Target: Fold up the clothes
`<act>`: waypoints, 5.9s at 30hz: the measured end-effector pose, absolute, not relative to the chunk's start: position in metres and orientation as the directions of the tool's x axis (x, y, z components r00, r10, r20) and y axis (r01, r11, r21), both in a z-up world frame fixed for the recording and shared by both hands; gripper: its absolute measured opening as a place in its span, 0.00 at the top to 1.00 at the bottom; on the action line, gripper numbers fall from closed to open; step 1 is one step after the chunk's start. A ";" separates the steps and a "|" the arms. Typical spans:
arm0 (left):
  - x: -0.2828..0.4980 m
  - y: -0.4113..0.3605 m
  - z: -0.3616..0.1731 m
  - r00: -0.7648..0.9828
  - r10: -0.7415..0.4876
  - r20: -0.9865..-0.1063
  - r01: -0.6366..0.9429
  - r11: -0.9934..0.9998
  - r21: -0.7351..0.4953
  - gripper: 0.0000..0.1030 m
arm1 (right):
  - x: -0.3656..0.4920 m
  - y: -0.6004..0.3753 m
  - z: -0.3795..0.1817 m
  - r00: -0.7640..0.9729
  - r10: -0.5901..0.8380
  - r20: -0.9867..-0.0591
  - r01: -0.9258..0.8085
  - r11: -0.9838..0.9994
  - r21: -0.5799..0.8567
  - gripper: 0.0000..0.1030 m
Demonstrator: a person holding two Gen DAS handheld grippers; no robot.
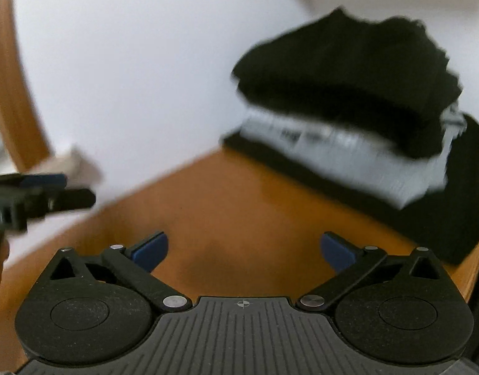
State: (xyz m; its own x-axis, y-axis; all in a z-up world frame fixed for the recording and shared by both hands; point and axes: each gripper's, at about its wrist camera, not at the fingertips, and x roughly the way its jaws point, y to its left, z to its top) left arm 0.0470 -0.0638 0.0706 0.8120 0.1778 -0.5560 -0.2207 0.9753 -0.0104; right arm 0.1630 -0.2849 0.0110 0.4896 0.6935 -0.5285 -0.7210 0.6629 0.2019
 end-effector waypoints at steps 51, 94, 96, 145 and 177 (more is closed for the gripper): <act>0.002 -0.017 0.012 0.754 -0.056 -0.655 0.091 0.996 0.019 0.00 | -0.009 -0.217 -0.029 0.784 0.084 -0.615 -0.098 0.995 0.011 0.00; 0.001 -0.016 0.012 0.755 -0.051 -0.654 0.084 0.996 0.019 0.00 | -0.013 -0.215 -0.030 0.785 0.057 -0.617 -0.059 0.998 0.017 0.00; 0.001 -0.016 0.012 0.755 -0.051 -0.654 0.085 0.996 0.020 0.00 | -0.013 -0.215 -0.030 0.785 0.057 -0.617 -0.059 0.998 0.017 0.00; 0.001 -0.016 0.013 0.754 -0.052 -0.654 0.086 0.996 0.020 0.00 | -0.012 -0.215 -0.030 0.783 0.055 -0.619 -0.055 0.998 0.019 0.00; 0.001 -0.016 0.014 0.753 -0.055 -0.655 0.088 0.996 0.018 0.00 | -0.013 -0.215 -0.029 0.781 0.052 -0.622 -0.052 0.998 0.019 0.00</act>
